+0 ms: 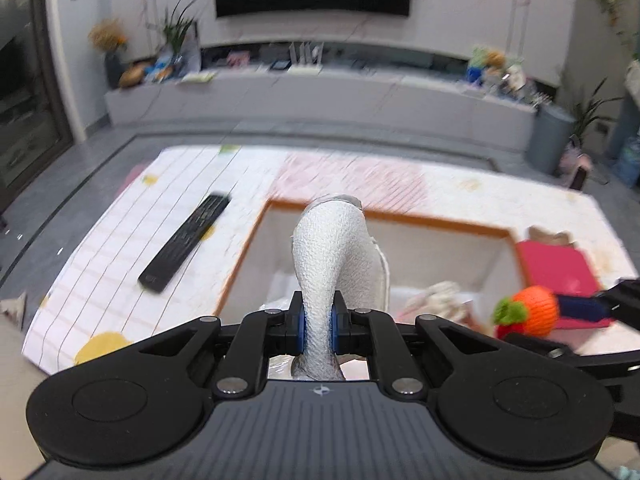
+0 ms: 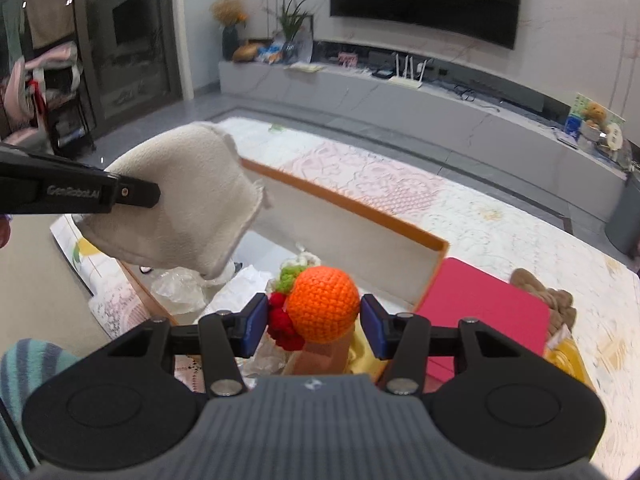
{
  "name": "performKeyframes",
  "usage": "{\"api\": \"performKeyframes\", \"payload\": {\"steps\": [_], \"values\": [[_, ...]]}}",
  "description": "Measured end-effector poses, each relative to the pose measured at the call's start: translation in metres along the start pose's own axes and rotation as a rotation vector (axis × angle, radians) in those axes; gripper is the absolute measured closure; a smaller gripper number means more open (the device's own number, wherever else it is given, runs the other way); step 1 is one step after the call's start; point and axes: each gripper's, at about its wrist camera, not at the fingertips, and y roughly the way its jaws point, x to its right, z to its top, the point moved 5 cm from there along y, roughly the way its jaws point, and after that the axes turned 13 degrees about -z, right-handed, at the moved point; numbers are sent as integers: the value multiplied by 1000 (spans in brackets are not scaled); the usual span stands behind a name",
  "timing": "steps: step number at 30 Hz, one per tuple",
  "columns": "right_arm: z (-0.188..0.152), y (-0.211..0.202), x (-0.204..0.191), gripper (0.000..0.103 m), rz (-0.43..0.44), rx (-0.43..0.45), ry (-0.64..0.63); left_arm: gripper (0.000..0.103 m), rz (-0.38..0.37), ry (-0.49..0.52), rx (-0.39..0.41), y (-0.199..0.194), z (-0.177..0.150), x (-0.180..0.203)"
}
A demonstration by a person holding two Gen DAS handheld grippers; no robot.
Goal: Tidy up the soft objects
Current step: 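Carry the white towel and orange ball over the orange box, then lower both items into the box and open both grippers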
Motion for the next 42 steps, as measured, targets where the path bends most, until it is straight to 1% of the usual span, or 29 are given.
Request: {"api": "performKeyframes", "payload": {"steps": [3,7,9,14,19,23,26,29,30,31,32,33,35,36,37,39,42], "values": [[4,14,-4,53,-21,-14,-33,90,16,-16,-54,18,-7,-10],[8,32,-9,53,-24,-38,-51,90,29,-32,-105,36,-18,-18],[9,40,-12,53,-32,-54,-62,90,32,-31,-121,41,-25,-23],[6,57,-13,52,-30,-90,-64,90,42,-24,-162,56,-29,-27],[7,66,-17,52,-29,-97,-74,90,59,-13,-208,69,-34,-28],[8,72,-19,51,-27,-101,-81,90,74,-26,-237,78,-40,-35],[7,79,-18,51,-28,-108,-82,88,85,-31,-244,81,-42,-39],[7,82,-17,51,-31,-113,-83,80,98,-24,-242,80,-41,-40],[7,83,-17,51,-35,-112,-87,76,102,-20,-239,80,-40,-40],[7,83,-18,51,-38,-108,-91,69,106,-17,-235,79,-39,-40],[7,82,-18,51,-40,-106,-94,65,111,-16,-229,78,-39,-40],[7,82,-18,51,-43,-105,-95,59,116,-15,-223,77,-38,-40],[8,81,-17,51,-48,-102,-94,55,108,-16,-215,74,-37,-40],[8,81,-17,50,-50,-102,-94,48,107,-13,-210,74,-36,-40],[9,80,-16,50,-51,-103,-93,38,114,-5,-201,72,-35,-39],[10,78,-15,48,-54,-102,-91,33,127,19,-179,69,-32,-38],[12,71,-13,42,-55,-86,-91,31,129,48,-140,58,-27,-33]]}}
